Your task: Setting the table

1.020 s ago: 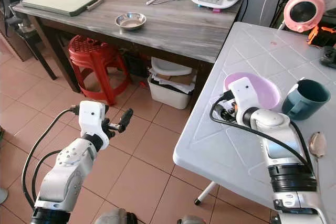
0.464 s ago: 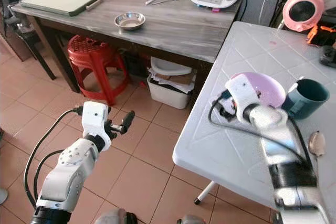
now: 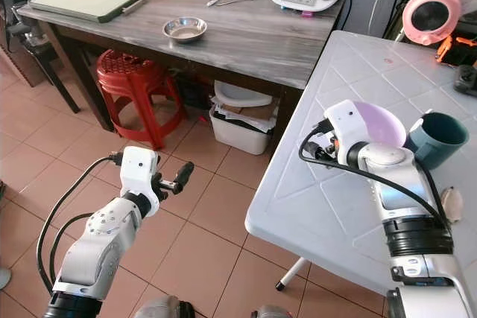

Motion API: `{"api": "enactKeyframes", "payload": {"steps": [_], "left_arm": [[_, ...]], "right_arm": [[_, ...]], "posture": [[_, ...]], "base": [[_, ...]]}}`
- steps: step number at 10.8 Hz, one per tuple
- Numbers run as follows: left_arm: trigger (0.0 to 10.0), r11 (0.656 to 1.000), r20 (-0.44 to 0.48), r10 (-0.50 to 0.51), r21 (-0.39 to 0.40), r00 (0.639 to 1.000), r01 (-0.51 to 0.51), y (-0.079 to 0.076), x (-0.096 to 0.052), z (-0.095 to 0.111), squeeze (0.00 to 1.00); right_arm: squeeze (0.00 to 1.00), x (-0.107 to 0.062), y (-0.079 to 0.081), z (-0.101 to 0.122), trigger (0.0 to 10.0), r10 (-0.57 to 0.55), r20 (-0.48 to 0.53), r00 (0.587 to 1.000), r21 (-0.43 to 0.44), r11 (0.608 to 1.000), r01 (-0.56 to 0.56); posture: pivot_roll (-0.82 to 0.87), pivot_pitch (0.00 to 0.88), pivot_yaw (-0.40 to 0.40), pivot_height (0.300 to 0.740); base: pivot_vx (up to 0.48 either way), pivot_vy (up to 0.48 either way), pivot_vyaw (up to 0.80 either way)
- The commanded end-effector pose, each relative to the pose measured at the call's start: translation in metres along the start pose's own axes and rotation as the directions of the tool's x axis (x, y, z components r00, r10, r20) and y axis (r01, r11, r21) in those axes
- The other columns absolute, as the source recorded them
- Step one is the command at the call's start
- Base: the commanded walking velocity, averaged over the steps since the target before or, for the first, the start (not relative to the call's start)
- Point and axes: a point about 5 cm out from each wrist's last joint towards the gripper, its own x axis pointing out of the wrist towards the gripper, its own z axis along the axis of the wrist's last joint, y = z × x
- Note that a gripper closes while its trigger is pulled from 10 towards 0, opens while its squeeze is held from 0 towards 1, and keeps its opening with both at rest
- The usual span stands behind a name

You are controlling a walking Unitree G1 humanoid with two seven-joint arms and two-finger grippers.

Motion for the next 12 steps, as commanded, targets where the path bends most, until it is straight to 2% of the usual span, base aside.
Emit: {"api": "enactKeyframes", "payload": {"steps": [1, 4, 9, 12], "left_arm": [[10.0, 1.0, -0.012, -0.01, 0.02, 1.0, 0.01, 0.001, 0.001, 0.001, 0.0], [10.0, 0.999, -0.021, -0.022, 0.023, 1.0, 0.023, 0.0, 0.002, 0.0, 0.0], [10.0, 0.999, -0.021, -0.02, 0.028, 1.0, 0.02, 0.001, 0.003, 0.001, 0.0], [10.0, 1.0, 0.002, 0.003, 0.016, 1.0, -0.003, 0.004, 0.004, 0.004, 0.0]], "right_arm": [[0.0, -0.001, 0.0, -0.004, 0.0, 0.011, -0.019, 1.0, 0.022, 1.0, -0.01], [0.0, -0.003, -0.001, -0.013, 0.0, 0.031, -0.06, 0.998, 0.066, 0.997, -0.027], [0.0, -0.001, 0.001, -0.013, 0.0, 0.03, -0.055, 0.998, 0.085, 0.996, -0.025], [0.0, -0.002, 0.004, -0.017, 0.0, 0.017, -0.05, 0.999, 0.059, 0.998, -0.015]], "posture": [[-0.08, 0.0, 0.015, 0.74], [-0.08, 0.0, 0.017, 0.74], [-0.08, 0.0, 0.019, 0.74], [-0.08, 0.0, 0.015, 0.74]], "base": [[0.0, 0.0, 0.0], [0.0, 0.0, 0.0], [0.0, 0.0, 0.0], [0.0, 0.0, 0.0]]}}
